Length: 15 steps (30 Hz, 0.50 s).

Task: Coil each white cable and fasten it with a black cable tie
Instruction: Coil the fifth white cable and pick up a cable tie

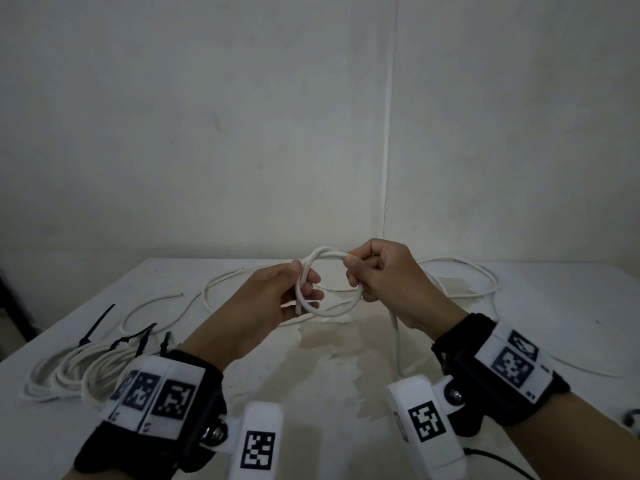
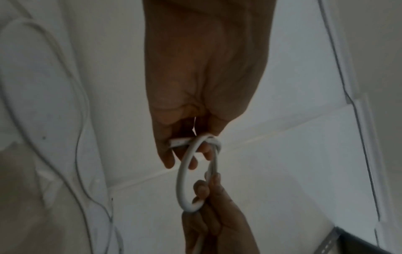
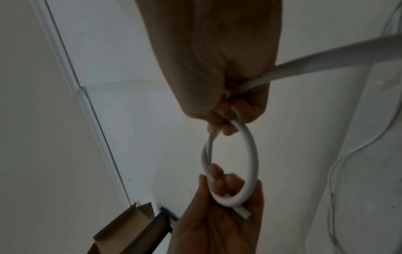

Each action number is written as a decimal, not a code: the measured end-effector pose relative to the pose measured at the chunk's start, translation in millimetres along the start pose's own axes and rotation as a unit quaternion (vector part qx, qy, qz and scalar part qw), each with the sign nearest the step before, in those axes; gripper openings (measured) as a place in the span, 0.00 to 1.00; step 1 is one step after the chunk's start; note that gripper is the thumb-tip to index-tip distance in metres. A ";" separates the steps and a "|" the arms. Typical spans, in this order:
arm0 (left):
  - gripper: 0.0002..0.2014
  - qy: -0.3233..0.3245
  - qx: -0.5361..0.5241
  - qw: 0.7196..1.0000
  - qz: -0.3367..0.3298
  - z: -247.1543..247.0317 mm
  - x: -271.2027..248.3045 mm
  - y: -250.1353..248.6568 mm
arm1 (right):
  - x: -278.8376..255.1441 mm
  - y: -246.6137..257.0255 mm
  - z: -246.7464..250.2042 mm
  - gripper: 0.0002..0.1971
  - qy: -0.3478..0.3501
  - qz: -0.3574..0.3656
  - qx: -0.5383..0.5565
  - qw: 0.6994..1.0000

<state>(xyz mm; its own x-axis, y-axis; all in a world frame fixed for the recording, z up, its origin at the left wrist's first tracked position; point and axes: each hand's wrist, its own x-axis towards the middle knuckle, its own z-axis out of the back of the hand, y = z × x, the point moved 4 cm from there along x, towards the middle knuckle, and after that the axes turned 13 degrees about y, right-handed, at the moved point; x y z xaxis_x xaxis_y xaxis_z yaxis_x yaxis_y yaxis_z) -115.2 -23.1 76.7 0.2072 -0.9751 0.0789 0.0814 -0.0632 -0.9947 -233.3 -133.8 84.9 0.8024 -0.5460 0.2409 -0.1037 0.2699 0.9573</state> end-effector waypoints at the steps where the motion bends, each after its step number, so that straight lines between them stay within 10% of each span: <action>1: 0.19 0.006 -0.009 1.000 -0.001 -1.3 -0.2 0.2 | -0.1 0.2 0.5 0.08 -0.004 0.005 -0.006 1.000; 15: 0.18 -0.080 -0.077 0.992 -0.063 -2.9 10.7 -5.7 | 4.3 6.6 8.6 0.05 -0.029 0.085 -0.159 0.983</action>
<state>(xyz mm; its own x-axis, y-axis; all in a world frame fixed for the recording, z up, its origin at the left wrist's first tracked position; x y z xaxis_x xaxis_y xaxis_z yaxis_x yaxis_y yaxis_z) -116.3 -33.8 83.1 0.3571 -0.9121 0.2013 -0.0303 -0.2267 -0.9735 -235.6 -141.2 93.6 0.7537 -0.5127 0.4112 -0.0380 0.5907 0.8060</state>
